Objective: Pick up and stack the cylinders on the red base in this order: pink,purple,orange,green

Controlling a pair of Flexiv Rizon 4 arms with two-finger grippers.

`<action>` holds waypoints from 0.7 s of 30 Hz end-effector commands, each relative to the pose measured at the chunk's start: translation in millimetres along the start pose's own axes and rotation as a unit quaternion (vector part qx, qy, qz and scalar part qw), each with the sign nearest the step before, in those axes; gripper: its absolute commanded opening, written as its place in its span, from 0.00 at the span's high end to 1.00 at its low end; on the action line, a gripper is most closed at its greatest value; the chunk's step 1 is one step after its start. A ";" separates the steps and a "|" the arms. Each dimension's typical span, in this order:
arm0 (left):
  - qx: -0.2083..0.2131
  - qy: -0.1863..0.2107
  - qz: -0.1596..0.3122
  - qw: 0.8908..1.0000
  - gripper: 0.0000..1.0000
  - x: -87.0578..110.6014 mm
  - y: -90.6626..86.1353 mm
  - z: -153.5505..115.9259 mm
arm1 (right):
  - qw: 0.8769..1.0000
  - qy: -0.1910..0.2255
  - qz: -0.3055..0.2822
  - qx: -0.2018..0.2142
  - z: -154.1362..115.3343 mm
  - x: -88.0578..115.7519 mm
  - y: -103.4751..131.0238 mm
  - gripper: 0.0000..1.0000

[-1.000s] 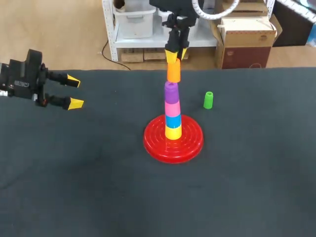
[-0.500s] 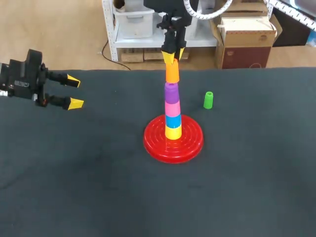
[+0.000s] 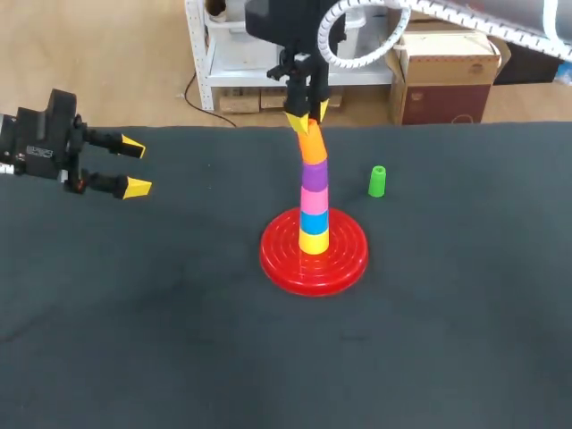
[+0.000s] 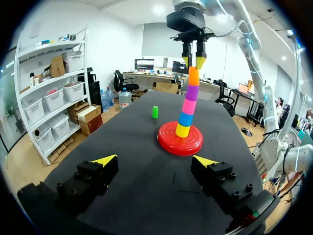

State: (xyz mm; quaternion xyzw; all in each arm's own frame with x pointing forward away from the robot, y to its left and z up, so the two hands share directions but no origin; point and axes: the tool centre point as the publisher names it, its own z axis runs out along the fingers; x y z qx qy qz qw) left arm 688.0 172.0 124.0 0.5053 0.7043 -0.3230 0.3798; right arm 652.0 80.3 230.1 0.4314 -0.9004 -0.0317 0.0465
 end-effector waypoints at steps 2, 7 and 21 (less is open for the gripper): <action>-0.002 -0.002 0.002 1.000 0.00 1.5 -1.5 -0.4 | 0.996 -0.079 0.026 0.033 14.9 16.8 2.3 1.00; -0.002 -0.002 0.002 1.000 0.00 1.5 -1.5 -0.4 | 0.989 -0.127 0.044 0.058 18.1 17.7 1.5 1.00; -0.002 -0.002 0.002 1.000 0.00 1.5 -1.5 -0.4 | 0.961 -0.254 0.053 0.091 13.7 2.9 -9.7 1.00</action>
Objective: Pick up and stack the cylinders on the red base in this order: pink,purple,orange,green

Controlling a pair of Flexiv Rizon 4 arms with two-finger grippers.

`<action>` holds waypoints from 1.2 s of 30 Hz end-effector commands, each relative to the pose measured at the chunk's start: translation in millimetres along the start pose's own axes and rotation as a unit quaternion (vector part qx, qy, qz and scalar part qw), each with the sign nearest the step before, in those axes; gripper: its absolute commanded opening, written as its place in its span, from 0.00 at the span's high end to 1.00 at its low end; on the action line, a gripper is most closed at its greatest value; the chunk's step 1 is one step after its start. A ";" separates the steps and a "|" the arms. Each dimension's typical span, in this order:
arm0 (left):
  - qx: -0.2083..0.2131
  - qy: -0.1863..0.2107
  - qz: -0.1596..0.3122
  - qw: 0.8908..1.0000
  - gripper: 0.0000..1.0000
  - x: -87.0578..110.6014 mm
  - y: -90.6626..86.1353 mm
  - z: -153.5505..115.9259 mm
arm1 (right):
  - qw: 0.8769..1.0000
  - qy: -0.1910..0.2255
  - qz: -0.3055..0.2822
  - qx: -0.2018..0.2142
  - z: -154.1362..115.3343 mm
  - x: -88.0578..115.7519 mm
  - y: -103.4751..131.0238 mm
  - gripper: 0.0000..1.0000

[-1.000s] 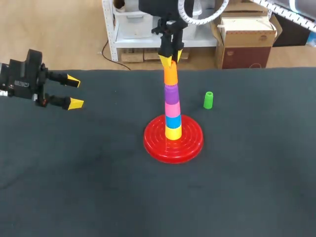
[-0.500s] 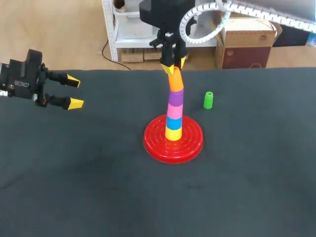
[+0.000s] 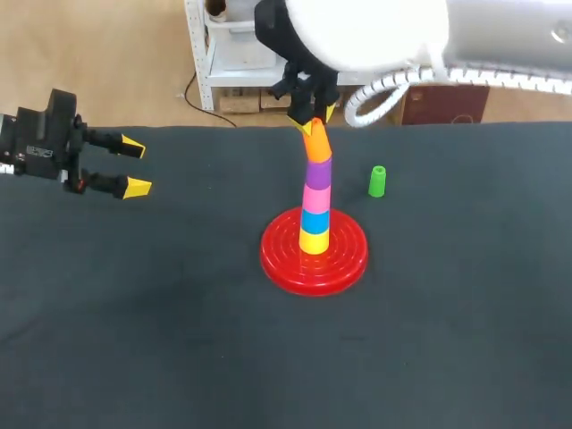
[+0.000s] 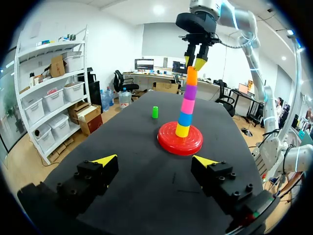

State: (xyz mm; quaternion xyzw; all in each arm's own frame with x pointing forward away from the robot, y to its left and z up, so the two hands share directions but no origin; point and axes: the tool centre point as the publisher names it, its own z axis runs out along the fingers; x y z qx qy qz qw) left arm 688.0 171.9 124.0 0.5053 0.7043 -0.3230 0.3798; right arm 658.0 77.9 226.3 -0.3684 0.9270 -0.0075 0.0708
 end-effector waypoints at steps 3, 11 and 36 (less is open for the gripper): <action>-0.002 -0.002 0.002 1.000 0.00 1.5 -1.5 -0.4 | 0.984 -0.178 0.008 -0.013 5.5 2.7 -8.1 1.00; -0.002 -0.002 0.002 1.000 0.00 1.5 -1.5 -0.4 | 0.981 -0.191 0.010 -0.031 5.2 6.2 -12.4 1.00; -0.002 -0.002 0.002 1.000 0.00 1.5 -1.5 -0.4 | 0.964 -0.266 0.015 0.003 -8.2 3.4 -7.9 1.00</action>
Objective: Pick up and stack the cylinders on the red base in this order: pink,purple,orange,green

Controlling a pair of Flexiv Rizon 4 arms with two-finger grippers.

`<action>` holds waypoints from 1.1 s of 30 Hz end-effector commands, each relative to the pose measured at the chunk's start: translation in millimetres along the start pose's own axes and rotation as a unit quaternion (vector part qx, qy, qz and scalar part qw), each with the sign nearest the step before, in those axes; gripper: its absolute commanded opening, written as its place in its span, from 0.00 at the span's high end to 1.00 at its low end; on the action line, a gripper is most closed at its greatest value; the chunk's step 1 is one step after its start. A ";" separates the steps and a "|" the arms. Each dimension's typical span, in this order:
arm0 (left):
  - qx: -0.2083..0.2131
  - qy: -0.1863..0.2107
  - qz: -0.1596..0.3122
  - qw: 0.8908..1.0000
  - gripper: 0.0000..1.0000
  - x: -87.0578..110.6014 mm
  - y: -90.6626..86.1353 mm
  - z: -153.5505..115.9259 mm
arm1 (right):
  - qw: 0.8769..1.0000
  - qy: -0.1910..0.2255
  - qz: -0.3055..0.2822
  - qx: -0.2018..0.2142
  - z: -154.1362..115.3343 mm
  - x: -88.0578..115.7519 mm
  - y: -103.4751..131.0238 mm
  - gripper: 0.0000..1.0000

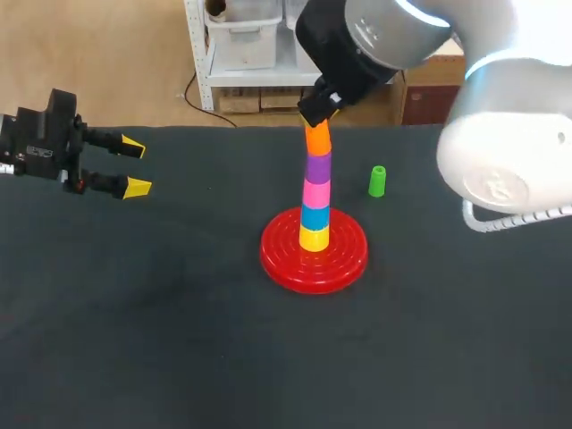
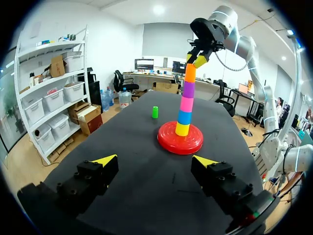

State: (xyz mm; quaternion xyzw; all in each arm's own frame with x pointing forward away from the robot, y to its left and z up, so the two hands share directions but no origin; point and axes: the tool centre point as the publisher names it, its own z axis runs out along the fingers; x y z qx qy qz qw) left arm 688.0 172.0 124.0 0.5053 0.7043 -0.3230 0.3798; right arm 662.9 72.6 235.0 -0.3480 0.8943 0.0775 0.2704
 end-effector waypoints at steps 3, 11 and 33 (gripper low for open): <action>-0.002 -0.002 0.002 1.000 0.00 1.5 -1.5 -0.4 | 0.999 -0.041 -0.002 0.003 1.7 5.1 -0.9 1.00; -0.002 -0.002 0.002 1.000 0.00 1.5 -1.5 -0.4 | 0.999 -0.034 0.018 -0.008 13.0 20.3 3.2 1.00; -0.002 -0.002 0.002 1.000 0.00 1.5 -1.5 -0.4 | 0.999 -0.020 -0.013 -0.043 -4.2 3.0 -4.6 0.00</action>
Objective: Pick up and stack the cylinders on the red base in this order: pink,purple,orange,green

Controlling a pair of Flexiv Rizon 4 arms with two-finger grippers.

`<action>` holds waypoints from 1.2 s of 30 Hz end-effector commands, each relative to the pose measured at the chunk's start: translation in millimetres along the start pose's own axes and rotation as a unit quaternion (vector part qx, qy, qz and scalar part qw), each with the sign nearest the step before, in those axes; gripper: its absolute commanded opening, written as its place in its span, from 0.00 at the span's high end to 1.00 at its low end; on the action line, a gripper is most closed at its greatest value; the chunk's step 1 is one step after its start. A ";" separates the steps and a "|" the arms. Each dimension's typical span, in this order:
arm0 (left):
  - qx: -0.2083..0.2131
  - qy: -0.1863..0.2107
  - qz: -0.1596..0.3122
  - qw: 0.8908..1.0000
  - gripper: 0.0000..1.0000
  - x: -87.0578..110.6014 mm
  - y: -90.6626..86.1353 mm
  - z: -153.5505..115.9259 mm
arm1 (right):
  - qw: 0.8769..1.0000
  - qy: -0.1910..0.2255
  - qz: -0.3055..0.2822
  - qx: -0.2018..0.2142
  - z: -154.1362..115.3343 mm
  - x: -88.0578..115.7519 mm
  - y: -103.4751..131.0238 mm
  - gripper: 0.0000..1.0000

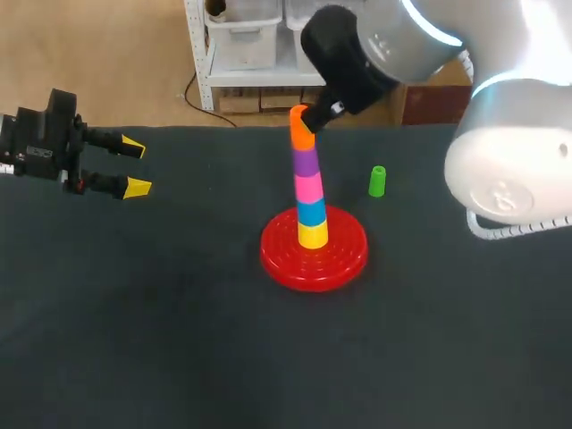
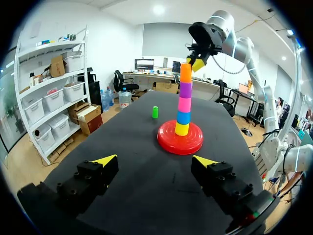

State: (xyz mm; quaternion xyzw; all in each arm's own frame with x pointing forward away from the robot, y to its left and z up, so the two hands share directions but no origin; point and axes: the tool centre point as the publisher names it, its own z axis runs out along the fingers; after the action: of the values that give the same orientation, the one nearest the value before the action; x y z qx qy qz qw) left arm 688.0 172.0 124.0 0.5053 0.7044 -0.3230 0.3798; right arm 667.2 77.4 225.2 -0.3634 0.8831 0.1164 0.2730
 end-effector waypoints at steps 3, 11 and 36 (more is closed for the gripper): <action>-0.002 -0.002 0.002 1.000 0.00 1.5 -1.5 -0.4 | 1.000 -0.007 -0.013 0.002 -28.1 8.0 -11.2 0.00; -0.002 -0.002 0.002 1.000 0.00 1.5 -1.5 -0.4 | 0.999 0.030 0.033 0.025 -37.9 40.2 -68.8 0.00; -0.002 -0.002 0.002 1.000 0.00 1.5 -1.5 -0.4 | 0.968 0.237 0.043 -0.077 132.1 93.6 -196.4 0.00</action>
State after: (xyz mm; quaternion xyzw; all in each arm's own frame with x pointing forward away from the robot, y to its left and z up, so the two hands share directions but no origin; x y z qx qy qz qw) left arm 687.9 172.0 124.0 0.5053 0.7043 -0.3230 0.3798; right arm 776.2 -80.6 80.5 -0.3542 0.9264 0.0868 0.0937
